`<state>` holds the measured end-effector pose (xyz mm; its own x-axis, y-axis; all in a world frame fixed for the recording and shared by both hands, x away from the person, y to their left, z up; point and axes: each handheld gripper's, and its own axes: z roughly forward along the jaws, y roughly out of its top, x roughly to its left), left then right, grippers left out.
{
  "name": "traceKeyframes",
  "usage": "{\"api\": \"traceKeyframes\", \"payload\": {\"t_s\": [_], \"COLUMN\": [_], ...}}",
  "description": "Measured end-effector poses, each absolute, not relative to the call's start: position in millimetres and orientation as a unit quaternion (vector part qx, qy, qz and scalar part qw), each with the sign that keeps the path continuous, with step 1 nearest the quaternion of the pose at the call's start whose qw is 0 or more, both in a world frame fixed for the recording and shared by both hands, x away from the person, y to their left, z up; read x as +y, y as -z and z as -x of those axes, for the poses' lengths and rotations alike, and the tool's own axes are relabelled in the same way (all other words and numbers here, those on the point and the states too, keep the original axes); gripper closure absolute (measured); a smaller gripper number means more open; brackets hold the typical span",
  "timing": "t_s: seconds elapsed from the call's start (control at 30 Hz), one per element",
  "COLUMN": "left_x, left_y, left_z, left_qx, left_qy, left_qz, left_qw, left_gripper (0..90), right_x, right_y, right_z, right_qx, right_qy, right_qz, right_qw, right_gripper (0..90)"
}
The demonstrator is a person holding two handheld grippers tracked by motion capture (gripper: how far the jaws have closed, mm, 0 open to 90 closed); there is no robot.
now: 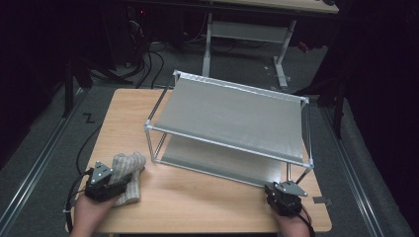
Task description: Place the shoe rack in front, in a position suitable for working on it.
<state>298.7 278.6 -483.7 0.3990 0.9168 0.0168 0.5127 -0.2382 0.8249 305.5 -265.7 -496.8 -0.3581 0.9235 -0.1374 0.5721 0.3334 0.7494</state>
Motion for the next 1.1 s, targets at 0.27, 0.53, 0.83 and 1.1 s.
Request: {"api": "traceKeyframes", "payload": {"t_s": [0.27,0.53,0.83,1.1], "left_x": [256.5,249.2,240.2,233.0], "left_y": [467.4,460.5,450.8,442.7], "left_z": [-293.2,-290.2,-285.7,-279.6], "left_qx": [0.444,0.434,0.415,0.397], "left_qy": [-0.27,-0.271,-0.274,-0.297], "left_qz": [-0.742,-0.737,-0.735,-0.722], "left_qw": [0.424,0.441,0.461,0.483], "left_gripper": [27.3,26.6,25.8,27.2], "right_x": [-295.7,-299.6,-275.5,-272.6], "right_y": [496.5,494.6,486.0,490.0], "right_z": [-308.6,-307.5,-298.7,-300.2], "right_qx": [0.736,0.728,0.742,0.754], "right_qy": [-0.3,-0.292,-0.33,-0.325], "right_qz": [-0.526,-0.528,-0.501,-0.492], "right_qw": [0.303,0.325,0.299,0.291], "right_gripper": [61.5,62.7,64.2,63.4]}}
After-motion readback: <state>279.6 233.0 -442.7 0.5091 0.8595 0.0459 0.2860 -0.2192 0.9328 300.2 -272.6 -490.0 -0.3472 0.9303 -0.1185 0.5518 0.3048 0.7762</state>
